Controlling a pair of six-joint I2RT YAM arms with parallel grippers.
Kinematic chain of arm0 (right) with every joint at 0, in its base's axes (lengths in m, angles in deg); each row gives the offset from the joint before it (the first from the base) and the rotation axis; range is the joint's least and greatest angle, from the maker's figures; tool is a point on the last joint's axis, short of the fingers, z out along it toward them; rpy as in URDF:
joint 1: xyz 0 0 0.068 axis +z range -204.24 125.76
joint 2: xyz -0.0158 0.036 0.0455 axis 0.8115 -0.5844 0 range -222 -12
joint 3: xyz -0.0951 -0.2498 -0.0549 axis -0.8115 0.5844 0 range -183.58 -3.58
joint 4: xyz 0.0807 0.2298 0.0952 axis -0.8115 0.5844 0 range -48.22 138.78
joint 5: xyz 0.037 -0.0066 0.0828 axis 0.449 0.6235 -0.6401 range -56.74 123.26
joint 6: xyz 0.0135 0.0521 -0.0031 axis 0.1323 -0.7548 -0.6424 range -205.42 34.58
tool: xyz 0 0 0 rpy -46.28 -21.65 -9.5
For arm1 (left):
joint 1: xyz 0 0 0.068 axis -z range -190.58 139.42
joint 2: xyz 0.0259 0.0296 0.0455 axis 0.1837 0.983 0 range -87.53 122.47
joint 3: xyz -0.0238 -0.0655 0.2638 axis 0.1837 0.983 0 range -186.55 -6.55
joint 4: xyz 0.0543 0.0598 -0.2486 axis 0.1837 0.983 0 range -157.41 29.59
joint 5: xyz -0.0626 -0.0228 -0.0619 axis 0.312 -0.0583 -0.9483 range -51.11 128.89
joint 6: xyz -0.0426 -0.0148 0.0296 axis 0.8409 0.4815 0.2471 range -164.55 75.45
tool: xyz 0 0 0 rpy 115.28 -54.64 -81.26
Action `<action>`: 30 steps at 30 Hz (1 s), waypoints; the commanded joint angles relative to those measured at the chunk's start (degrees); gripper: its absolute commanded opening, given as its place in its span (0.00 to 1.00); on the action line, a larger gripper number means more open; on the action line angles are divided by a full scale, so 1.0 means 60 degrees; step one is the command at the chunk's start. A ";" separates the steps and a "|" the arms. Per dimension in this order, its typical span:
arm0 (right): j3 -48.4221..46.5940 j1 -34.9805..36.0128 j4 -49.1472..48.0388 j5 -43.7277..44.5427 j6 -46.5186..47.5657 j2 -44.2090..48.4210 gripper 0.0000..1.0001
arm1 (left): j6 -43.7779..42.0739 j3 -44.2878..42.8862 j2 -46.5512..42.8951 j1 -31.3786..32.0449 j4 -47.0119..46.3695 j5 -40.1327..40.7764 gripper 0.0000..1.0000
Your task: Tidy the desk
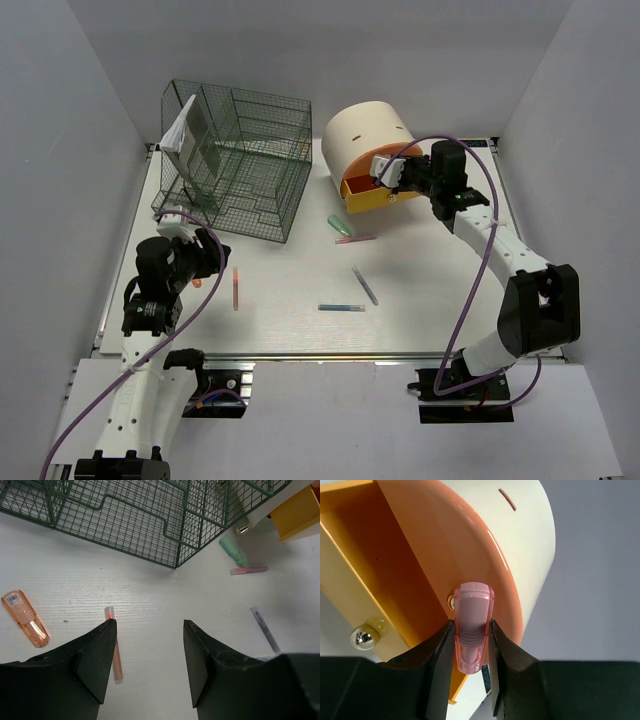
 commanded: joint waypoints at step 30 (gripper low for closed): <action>0.1335 -0.0306 -0.1804 0.0047 -0.3487 0.1271 0.61 | 0.0163 -0.0026 0.0363 -0.0042 0.0181 0.0574 0.54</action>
